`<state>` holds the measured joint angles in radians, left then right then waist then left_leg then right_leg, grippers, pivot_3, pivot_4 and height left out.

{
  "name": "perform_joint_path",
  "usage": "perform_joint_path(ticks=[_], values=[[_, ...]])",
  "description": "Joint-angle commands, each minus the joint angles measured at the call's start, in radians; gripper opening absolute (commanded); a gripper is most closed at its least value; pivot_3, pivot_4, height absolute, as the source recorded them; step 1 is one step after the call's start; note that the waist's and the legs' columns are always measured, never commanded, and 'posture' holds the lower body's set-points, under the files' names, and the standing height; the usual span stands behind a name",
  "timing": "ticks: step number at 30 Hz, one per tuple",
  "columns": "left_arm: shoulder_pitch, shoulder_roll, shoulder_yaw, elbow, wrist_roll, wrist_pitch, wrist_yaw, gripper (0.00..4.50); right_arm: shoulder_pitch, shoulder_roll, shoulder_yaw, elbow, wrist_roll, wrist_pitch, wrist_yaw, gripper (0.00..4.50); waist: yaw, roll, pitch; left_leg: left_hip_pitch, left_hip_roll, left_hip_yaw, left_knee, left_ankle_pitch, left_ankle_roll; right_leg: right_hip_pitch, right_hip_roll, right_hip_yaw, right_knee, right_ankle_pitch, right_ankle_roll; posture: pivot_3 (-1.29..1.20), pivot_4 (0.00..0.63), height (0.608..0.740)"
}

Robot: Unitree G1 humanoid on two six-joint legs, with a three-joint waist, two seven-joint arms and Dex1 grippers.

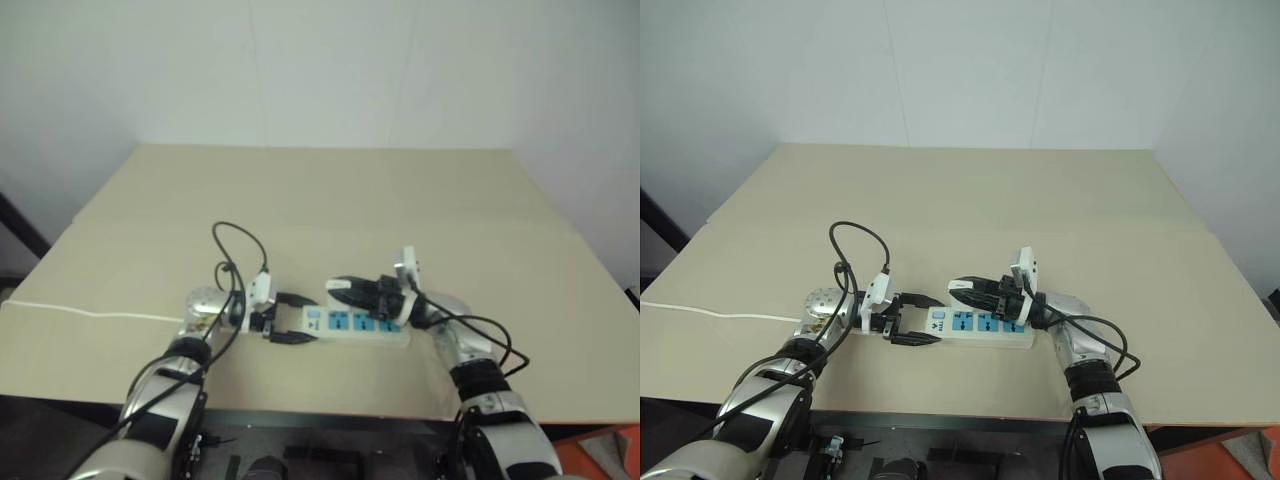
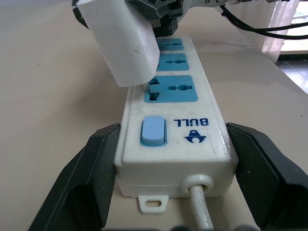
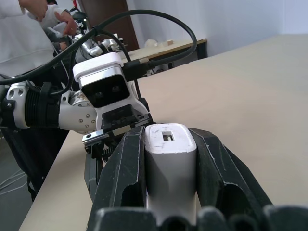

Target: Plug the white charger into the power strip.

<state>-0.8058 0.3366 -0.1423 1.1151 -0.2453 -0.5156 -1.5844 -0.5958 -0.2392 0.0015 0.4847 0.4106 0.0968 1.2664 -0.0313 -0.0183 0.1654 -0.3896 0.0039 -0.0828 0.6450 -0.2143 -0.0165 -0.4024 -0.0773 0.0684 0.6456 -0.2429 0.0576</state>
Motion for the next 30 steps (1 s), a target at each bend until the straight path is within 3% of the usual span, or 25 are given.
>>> perform_joint_path(ticks=[1, 30], values=[[0.026, -0.005, -0.041, 0.005, 0.03, 0.011, -0.03, 3.2, 0.021, -0.008, 0.01, -0.046, 0.009, 0.013, 0.011, 1.11, 0.0, 0.0, 0.0, 0.0, 0.0, 0.0, 0.0, 0.0, 0.0, 0.0, 0.0, 0.0, 0.0, 0.0, 0.0, 0.0, 0.15, 0.74], [0.022, -0.005, -0.039, 0.017, 0.034, 0.006, -0.03, 3.2, 0.065, -0.103, -0.001, 0.006, -0.012, -0.121, 0.094, 1.11, 0.009, 0.0, 0.0, 0.0, 0.0, 0.0, 0.0, 0.0, 0.0, 0.0, 0.0, 0.0, -0.001, 0.0, 0.0, 0.0, 0.15, 0.74]])
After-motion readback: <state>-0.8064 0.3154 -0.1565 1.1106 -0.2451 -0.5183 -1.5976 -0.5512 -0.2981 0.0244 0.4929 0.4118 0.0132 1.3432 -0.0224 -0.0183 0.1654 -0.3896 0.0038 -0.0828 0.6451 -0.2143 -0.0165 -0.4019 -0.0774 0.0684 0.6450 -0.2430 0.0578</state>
